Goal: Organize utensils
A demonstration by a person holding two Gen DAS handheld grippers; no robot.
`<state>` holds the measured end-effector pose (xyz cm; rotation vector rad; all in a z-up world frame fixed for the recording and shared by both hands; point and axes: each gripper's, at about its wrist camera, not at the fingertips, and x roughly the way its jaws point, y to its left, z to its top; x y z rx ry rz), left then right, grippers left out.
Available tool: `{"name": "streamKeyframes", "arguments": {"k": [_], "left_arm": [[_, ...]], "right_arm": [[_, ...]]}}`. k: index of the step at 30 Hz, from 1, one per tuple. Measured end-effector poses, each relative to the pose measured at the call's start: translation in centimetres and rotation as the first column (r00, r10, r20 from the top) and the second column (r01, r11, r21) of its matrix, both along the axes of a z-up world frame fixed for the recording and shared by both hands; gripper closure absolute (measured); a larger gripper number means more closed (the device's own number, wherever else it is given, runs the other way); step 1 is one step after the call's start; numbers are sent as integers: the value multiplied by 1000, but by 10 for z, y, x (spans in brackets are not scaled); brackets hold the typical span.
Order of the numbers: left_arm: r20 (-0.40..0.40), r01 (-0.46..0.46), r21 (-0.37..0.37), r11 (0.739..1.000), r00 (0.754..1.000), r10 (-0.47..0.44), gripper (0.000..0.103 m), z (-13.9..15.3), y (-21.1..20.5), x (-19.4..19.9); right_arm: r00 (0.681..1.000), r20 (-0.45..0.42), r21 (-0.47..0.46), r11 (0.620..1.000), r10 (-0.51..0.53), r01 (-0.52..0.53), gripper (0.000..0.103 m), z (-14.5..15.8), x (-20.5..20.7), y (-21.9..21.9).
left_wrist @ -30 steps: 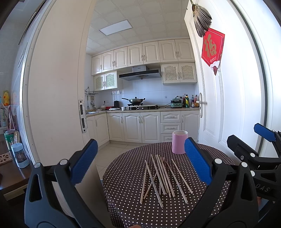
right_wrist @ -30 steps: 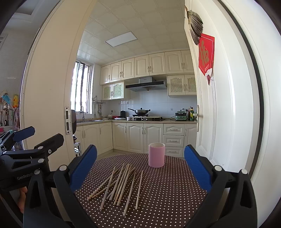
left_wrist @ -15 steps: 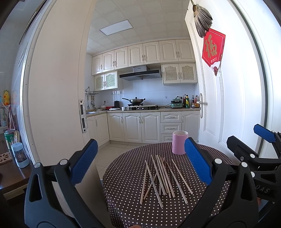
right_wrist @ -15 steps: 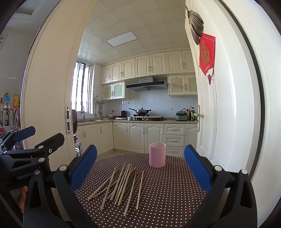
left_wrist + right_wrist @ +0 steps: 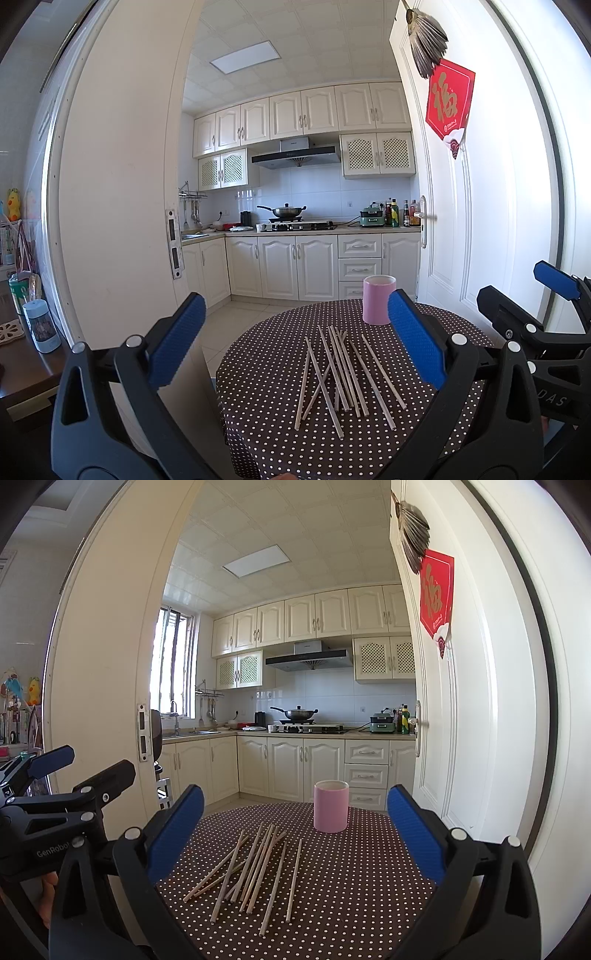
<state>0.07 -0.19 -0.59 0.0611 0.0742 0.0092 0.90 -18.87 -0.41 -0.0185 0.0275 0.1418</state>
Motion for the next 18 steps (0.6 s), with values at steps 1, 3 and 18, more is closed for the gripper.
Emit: {"name": "streamKeyframes", "arguments": {"k": [1, 3, 18], "left_arm": [[0, 0, 0, 1000, 1000, 0, 6, 0, 0, 0], [0, 0, -1, 1000, 1000, 0, 6, 0, 0, 0], [-7, -2, 0, 1000, 1000, 2, 6, -1, 2, 3]], "right_arm": [[1000, 0, 1, 1000, 1, -1, 7, 0, 0, -1], [1000, 0, 1, 1000, 1, -1, 7, 0, 0, 0], [1000, -6, 1, 1000, -1, 1, 7, -1, 2, 0]]}}
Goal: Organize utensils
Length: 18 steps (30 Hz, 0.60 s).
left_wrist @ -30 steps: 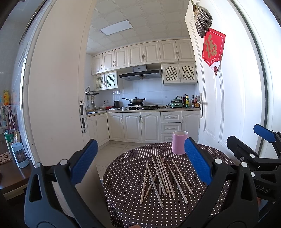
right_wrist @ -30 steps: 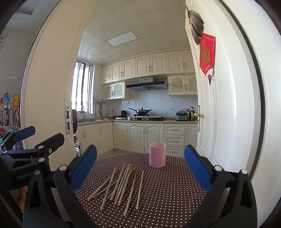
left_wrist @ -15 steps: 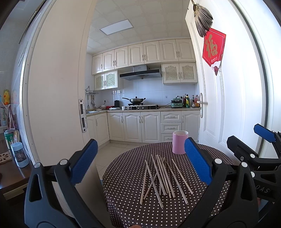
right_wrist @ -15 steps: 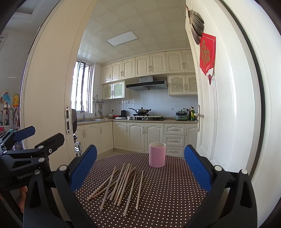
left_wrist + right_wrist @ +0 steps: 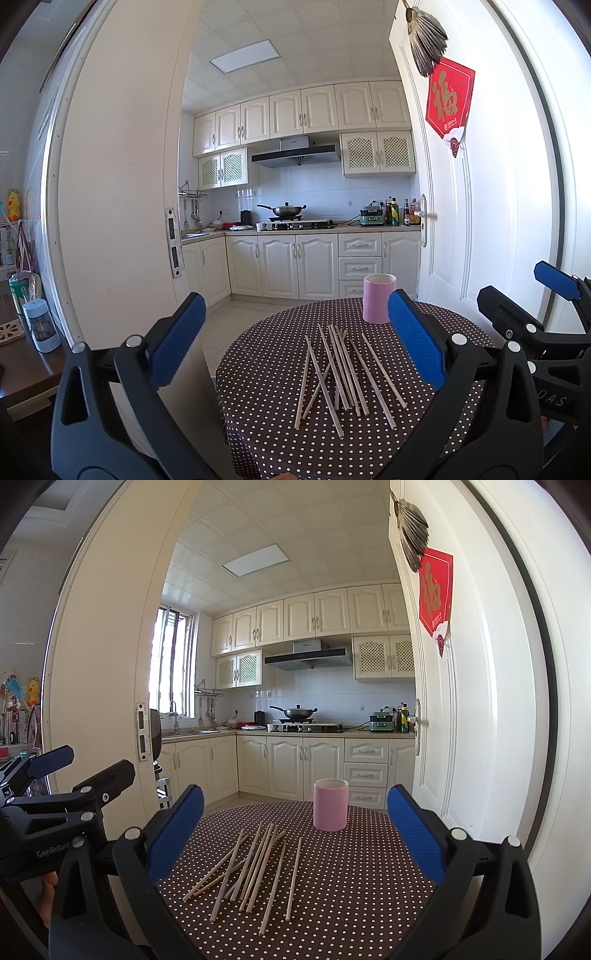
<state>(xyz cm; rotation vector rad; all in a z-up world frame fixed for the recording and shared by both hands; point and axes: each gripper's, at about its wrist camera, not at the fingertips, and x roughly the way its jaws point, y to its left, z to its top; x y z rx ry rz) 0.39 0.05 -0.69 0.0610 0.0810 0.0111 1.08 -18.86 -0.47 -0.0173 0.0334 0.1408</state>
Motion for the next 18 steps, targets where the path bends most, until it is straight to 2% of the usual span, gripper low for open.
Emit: {"name": "streamKeyframes", "arguments": {"k": [18], "left_arm": [[-14, -4, 9, 1000, 1000, 4, 6, -2, -2, 6]], "right_arm": [[999, -30, 10, 1000, 11, -11, 7, -5, 7, -2]]}}
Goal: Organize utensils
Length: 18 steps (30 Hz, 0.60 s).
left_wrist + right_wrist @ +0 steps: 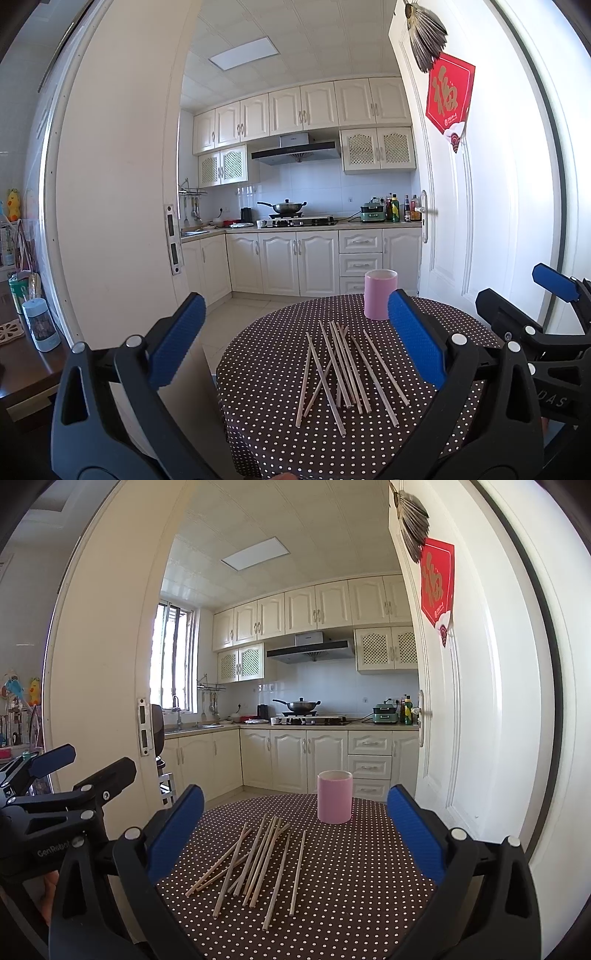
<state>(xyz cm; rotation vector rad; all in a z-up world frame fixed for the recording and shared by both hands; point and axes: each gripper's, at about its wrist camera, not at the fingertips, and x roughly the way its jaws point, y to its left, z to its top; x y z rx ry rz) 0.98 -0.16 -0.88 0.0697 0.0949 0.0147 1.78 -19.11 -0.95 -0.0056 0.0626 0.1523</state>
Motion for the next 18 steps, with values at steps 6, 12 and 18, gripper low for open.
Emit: {"name": "streamKeyframes", "arguments": {"k": [6, 12, 18], "left_arm": [[-12, -24, 24, 999, 1000, 25, 6, -6, -4, 10], [-81, 16, 13, 1000, 997, -15, 6, -15, -3, 40], [-304, 140, -32, 990, 942, -143, 6, -26, 3, 105]], "right_arm": [[999, -3, -61, 998, -33, 32, 7, -6, 7, 5], [999, -44, -82, 997, -17, 14, 7, -15, 32, 4], [990, -143, -71, 997, 9, -19, 7, -23, 81, -5]]}}
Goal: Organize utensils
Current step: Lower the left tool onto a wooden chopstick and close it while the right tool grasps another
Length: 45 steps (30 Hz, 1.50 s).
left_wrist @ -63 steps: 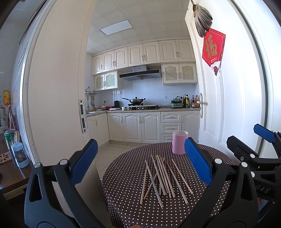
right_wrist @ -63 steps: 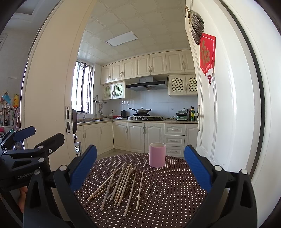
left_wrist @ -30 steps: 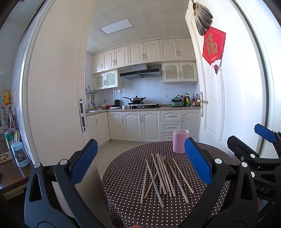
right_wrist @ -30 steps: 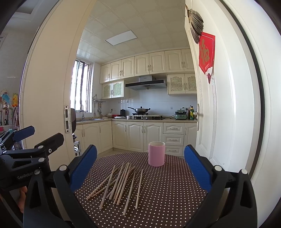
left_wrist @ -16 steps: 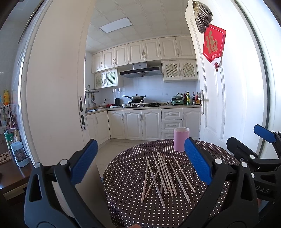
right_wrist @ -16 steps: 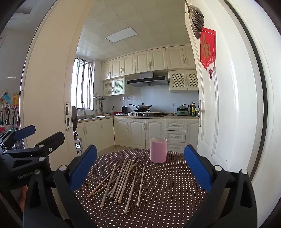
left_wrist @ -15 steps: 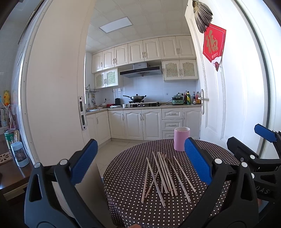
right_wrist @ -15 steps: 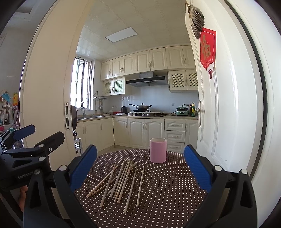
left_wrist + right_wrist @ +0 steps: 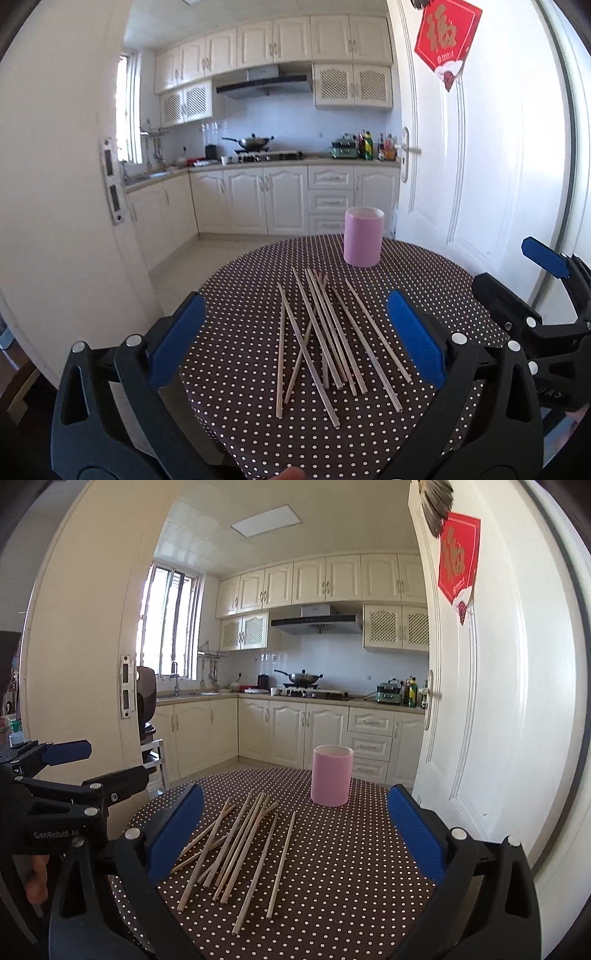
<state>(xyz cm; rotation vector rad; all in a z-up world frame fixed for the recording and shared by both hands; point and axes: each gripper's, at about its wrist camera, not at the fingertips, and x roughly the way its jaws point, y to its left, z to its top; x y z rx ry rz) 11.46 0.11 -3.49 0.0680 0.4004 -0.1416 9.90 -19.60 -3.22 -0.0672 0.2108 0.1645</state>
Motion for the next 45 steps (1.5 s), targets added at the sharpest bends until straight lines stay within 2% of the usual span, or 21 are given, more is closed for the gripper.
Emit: {"name": "streamKeyframes", "arguments": {"k": [3, 5, 7, 10, 12, 14, 17, 20, 25, 27, 35, 38, 43, 45], "left_arm": [[-109, 39, -12, 999, 993, -40, 6, -10, 4, 35], [-192, 53, -26, 998, 980, -57, 6, -19, 11, 60], [-292, 76, -67, 995, 952, -92, 6, -31, 20, 86], [-396, 69, -117, 991, 911, -110, 8, -50, 30, 117], [-453, 49, -126, 991, 885, -102, 20, -62, 35, 134], [-509, 30, -130, 991, 856, -93, 26, -73, 37, 150], [-564, 20, -90, 996, 823, -68, 31, -88, 35, 168], [-624, 10, -113, 994, 777, -79, 42, -96, 40, 183], [-647, -12, -102, 995, 761, -57, 47, -103, 44, 198], [-655, -15, -72, 997, 755, -36, 47, -109, 42, 205], [-663, 21, 62, 998, 748, 25, 48, -110, 21, 232], [-684, 19, 73, 997, 728, 36, 48, -107, 16, 246], [-702, 16, 79, 997, 711, 45, 50, -104, 12, 264], [-698, 19, 75, 997, 716, 39, 59, -103, 10, 268]], "right_arm": [[995, -104, 9, 1000, -2, 3, 7, -8, 34, -5], [983, -181, 18, 1000, 26, -23, 7, -14, 55, -8], [964, -262, 15, 999, 42, -40, 7, -22, 78, -10], [925, -378, 7, 999, 38, -39, 7, -35, 107, -11], [898, -437, 16, 999, 51, -49, 7, -41, 123, -12], [877, -478, 9, 998, 53, -55, 7, -50, 138, -12], [849, -525, -4, 998, 54, -67, 7, -60, 153, -11], [824, -563, -7, 997, 62, -79, 10, -68, 166, -8], [796, -602, -6, 996, 67, -88, 16, -71, 181, -10], [783, -618, 1, 995, 75, -95, 17, -74, 187, -9], [705, -702, 21, 992, 101, -121, 27, -83, 220, -2], [672, -736, -5, 991, 86, -133, 30, -84, 232, 3], [622, -780, -24, 990, 69, -140, 41, -84, 256, 10], [607, -793, -47, 987, 56, -153, 50, -85, 263, 17]]}}
